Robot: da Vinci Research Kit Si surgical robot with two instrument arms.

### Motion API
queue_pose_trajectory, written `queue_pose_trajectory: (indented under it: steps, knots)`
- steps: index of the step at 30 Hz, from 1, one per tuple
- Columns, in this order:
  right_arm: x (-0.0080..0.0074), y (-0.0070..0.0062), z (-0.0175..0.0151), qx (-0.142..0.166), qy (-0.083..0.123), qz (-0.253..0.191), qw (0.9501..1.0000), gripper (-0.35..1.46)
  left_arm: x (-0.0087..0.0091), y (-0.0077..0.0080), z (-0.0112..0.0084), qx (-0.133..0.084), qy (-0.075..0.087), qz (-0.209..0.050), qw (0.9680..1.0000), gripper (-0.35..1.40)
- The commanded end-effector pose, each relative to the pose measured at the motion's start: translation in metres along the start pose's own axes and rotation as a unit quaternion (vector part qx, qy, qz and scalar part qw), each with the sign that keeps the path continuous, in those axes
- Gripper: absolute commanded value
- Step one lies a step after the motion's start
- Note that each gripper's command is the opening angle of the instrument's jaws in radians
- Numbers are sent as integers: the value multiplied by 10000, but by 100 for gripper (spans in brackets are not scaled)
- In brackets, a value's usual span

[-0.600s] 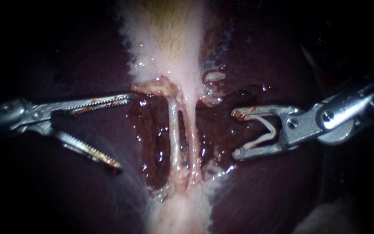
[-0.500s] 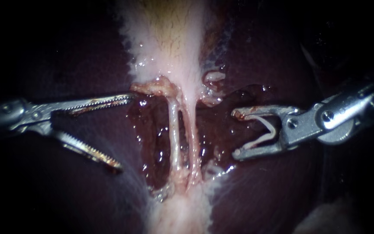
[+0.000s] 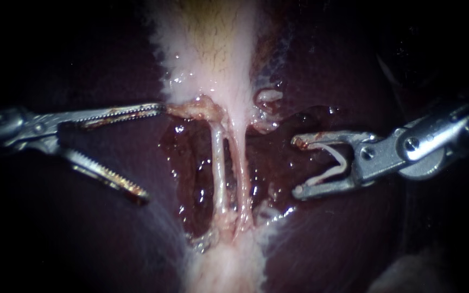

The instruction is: Grabbing gallbladder

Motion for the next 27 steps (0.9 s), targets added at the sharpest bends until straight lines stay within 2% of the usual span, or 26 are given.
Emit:
queue_pose_trajectory:
  steps: [1,8,10,16,21,23,27]
  knots:
    - [0,0,0,-3,-3,4,10000,50,-1,-5,5,49,-56,-23,10000,125]
    - [0,1,1,-6,-4,6,10000,50,22,-35,37,234,-151,-13,9996,111]
    - [0,1,1,-7,-4,7,10000,50,24,-40,44,258,-198,-23,9995,106]
    - [0,2,2,-8,-4,7,10000,50,13,-53,51,399,-514,-31,9979,88]
    - [0,2,2,-9,-4,8,10000,49,4,-65,51,490,-615,-194,9967,66]
    - [0,2,2,-8,-4,7,10000,49,2,-65,50,525,-649,-342,9959,57]
    - [0,2,2,-8,-4,8,10000,49,0,-62,45,569,-715,-476,9947,41]
